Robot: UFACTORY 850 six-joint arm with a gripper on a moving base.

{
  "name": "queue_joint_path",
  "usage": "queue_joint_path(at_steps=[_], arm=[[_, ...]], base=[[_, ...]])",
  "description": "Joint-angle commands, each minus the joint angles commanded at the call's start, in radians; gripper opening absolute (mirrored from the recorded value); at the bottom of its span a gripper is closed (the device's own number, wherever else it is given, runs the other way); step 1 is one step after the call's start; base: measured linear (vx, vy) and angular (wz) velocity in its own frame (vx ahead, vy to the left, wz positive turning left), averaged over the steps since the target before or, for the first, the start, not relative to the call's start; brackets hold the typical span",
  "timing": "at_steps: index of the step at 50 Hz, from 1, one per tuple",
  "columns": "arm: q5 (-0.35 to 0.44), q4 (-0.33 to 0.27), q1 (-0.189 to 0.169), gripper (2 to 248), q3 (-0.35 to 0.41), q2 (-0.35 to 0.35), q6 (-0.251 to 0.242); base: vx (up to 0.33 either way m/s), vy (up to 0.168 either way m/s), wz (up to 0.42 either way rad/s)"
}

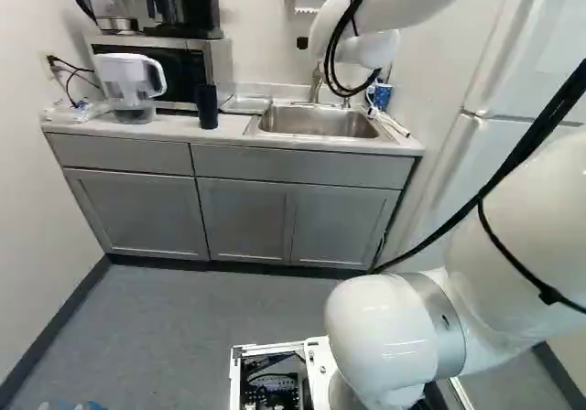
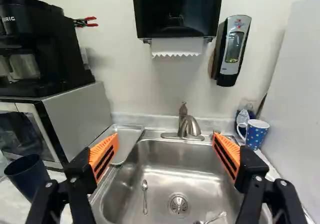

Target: Rinse the cup and place it in the tray

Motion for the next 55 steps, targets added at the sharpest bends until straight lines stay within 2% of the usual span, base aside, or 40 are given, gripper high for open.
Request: queue_joint_path(at_steps=[37,55], arm=[[0.000,0.000,0.000,247,0.000,0.000,0.000],[0.000,0.000,0.000,247,0.000,0.000,0.000]], base=[[0.141,-0.090,0.009],[0.156,-0.048,0.000]])
